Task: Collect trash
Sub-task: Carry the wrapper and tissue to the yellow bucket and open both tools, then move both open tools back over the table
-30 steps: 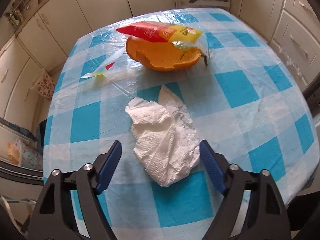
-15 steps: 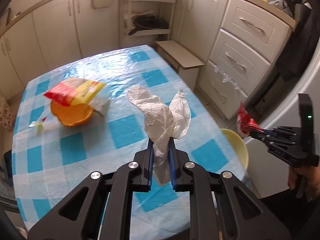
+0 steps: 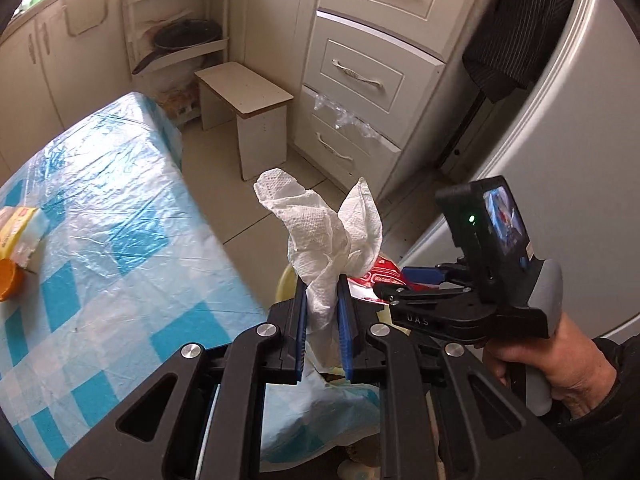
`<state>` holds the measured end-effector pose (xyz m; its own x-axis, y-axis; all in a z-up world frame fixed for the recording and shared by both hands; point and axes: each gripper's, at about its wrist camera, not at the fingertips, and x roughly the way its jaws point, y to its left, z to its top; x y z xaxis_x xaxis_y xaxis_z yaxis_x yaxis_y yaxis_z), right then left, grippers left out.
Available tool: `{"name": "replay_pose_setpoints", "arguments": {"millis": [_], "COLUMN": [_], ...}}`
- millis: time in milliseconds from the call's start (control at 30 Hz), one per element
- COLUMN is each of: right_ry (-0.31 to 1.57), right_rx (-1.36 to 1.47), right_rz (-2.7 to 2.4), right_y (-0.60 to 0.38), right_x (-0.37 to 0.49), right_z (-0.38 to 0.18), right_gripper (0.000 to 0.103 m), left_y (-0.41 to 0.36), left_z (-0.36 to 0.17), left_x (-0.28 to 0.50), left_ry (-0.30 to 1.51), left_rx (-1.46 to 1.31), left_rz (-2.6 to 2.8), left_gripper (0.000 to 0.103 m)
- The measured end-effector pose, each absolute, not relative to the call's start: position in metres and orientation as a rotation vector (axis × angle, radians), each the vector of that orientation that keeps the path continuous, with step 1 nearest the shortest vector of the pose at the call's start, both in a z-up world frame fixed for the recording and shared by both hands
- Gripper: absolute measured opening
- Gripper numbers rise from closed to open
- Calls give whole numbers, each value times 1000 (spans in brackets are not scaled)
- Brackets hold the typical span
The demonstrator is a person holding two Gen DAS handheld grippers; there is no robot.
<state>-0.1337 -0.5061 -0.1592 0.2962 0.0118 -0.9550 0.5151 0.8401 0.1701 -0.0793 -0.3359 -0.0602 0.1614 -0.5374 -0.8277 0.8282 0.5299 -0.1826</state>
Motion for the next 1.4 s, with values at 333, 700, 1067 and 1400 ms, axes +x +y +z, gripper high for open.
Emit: {"name": "replay_pose_setpoints", "arguments": {"millis": [333, 700, 1067, 1400], "right_ry": [959, 666, 629, 620], "right_rx": [661, 669, 606, 490], "right_rz": [-456, -448, -437, -375], "right_y": [-535, -539, -518, -476], "right_x": [-165, -169, -161, -131], "right_z": [-106, -38, -14, 2], "right_gripper": [67, 72, 75, 82], "left_y": [-360, -410, -380, -294], "left_z": [-98, -144, -112, -77], "left_x": [-87, -103, -98, -53], "left_ry": [1088, 1185, 1115, 1043], "left_rx": [408, 439, 394, 349], "left_rz": [-970, -984, -981, -847], "left_gripper": [13, 62, 73, 80]}}
